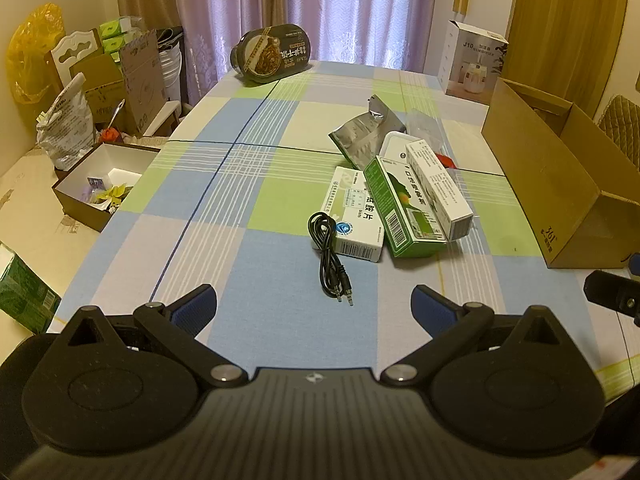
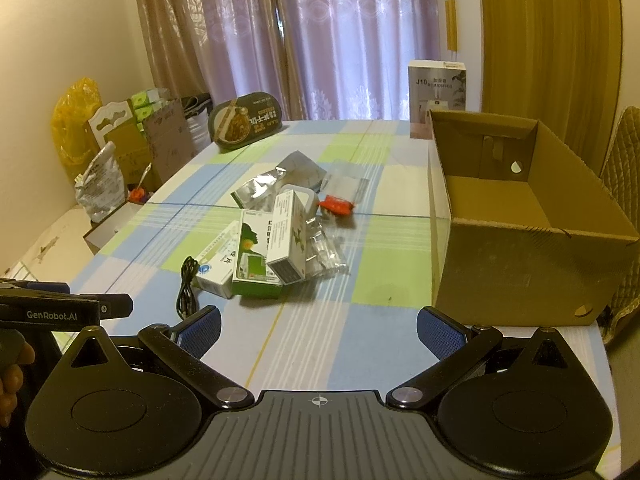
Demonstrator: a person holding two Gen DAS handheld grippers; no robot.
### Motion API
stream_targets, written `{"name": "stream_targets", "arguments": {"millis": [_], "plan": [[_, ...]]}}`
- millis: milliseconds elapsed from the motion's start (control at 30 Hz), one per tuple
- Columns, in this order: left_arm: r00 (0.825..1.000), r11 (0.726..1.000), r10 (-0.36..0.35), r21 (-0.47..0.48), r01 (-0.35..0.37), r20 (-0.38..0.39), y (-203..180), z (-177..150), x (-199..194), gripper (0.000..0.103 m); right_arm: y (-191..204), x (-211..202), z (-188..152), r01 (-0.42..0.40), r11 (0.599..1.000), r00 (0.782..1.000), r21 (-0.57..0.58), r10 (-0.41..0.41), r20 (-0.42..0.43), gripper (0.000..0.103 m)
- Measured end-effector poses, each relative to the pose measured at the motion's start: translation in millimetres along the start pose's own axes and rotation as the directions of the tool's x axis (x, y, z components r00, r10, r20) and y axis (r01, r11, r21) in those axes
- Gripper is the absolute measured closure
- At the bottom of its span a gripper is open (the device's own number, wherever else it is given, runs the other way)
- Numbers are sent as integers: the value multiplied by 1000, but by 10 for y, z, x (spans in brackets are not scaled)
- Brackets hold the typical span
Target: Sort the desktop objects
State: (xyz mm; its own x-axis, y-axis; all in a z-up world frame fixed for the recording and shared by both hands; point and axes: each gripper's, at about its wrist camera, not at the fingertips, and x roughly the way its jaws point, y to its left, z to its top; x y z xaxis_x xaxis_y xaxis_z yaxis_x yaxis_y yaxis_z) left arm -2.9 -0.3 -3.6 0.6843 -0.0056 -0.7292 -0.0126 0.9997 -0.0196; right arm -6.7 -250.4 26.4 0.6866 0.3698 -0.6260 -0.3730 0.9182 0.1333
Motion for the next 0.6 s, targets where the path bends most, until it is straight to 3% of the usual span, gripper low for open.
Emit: {"name": "stream_targets", "arguments": {"millis": [600], "plan": [[1000,1000,-9,-20,9,-6,25,-19,24,1,33,17,-17,6,1000,1000,-17,-6,-18,2]]}}
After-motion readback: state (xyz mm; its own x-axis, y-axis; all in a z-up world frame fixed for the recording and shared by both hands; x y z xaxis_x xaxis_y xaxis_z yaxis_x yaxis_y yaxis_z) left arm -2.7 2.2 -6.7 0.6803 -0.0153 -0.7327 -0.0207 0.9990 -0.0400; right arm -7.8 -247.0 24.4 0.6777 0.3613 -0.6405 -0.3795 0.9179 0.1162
